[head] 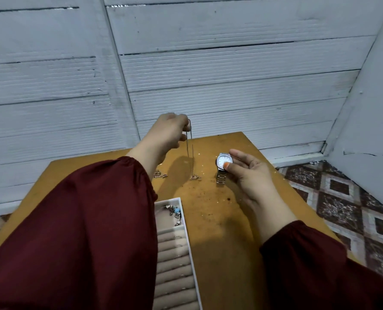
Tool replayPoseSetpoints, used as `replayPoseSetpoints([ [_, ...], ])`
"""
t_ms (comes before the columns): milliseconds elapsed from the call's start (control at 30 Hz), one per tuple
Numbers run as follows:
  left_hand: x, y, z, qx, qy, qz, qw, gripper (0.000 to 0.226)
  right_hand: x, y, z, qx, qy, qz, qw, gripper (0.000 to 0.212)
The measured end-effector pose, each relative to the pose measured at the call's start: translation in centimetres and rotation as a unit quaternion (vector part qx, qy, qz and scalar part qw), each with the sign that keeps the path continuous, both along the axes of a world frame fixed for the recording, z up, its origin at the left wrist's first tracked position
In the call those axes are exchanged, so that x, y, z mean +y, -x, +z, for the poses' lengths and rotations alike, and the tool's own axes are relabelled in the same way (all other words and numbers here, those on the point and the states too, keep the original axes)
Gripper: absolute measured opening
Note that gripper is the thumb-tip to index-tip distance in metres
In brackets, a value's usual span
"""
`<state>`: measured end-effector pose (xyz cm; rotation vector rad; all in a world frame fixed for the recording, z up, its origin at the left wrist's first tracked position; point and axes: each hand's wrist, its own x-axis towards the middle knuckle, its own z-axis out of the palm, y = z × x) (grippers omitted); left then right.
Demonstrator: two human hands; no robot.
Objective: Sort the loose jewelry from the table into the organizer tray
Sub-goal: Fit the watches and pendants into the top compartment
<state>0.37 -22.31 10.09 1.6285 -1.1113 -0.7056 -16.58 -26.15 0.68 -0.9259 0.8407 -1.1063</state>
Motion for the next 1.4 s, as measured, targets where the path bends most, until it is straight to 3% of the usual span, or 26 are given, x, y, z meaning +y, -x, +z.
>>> replayPoseSetpoints([
  [267, 4.9, -0.6, 2.3, 0.076, 0.088, 0.010, 0.993, 0.021, 3.3, -2.1, 2.6, 0.001, 0.030, 0.019, 0.999, 0.039],
  [733, 13.2, -2.2, 6.9, 0.151, 0.213, 0.033, 0.965, 0.012, 10.1, -4.5, 4.3, -0.007, 0.023, 0.054, 0.998, 0.039],
  [1400, 20.7, -0.7, 8.1, 0.161, 0.218, 0.035, 0.962, 0.010, 16.1, -6.2, 4.7, -0.012, 0.016, 0.075, 0.997, 0.038],
])
